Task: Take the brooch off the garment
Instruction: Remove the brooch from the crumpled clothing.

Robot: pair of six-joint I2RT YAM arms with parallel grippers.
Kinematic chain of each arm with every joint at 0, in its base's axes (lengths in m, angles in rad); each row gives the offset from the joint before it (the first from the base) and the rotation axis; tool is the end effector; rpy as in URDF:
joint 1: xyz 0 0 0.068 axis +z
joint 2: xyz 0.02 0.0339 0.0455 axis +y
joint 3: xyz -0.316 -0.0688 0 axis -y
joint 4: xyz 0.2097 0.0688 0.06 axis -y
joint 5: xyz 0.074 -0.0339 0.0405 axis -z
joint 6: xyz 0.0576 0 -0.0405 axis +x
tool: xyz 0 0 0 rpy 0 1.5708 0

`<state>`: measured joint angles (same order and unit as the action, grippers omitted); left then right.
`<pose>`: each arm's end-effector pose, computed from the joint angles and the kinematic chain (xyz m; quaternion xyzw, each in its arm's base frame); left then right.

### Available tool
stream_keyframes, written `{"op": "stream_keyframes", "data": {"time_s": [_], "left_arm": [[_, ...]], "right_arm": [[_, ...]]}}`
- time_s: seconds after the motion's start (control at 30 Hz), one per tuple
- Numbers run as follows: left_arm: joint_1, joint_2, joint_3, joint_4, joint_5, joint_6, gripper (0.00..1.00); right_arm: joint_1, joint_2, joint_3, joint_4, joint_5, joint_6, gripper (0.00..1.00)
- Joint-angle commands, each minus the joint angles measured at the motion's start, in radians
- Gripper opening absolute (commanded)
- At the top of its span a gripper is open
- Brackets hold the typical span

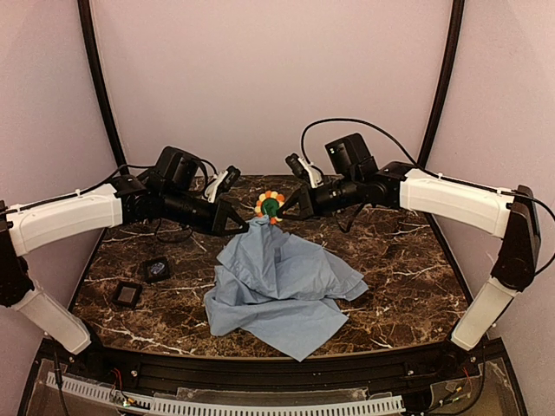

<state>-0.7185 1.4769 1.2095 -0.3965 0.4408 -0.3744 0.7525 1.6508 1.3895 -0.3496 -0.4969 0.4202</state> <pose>0.2155 -0.2211 0.3529 0.2445 0.8478 -0.3900 0.2631 0.2480 0.2698 0.3608 -0.2542 0.8292 0.4293 0.2521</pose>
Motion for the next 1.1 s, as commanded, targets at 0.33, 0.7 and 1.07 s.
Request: {"op": "stream_keyframes", "data": {"time_s": [0.33,0.7,1.07], "left_arm": [[0.017,0.044,0.047,0.012,0.014,-0.021,0.01],[0.041,0.055,0.058,0.023,-0.004,-0.042,0.01],[0.065,0.042,0.030,0.042,-0.002,-0.070,0.01]], "right_arm": [[0.048,0.030,0.071,-0.128,0.051,-0.142,0.00],[0.093,0.066,0.089,-0.186,0.081,-0.183,0.00],[0.155,0.127,0.150,-0.253,0.109,-0.244,0.00]]}}
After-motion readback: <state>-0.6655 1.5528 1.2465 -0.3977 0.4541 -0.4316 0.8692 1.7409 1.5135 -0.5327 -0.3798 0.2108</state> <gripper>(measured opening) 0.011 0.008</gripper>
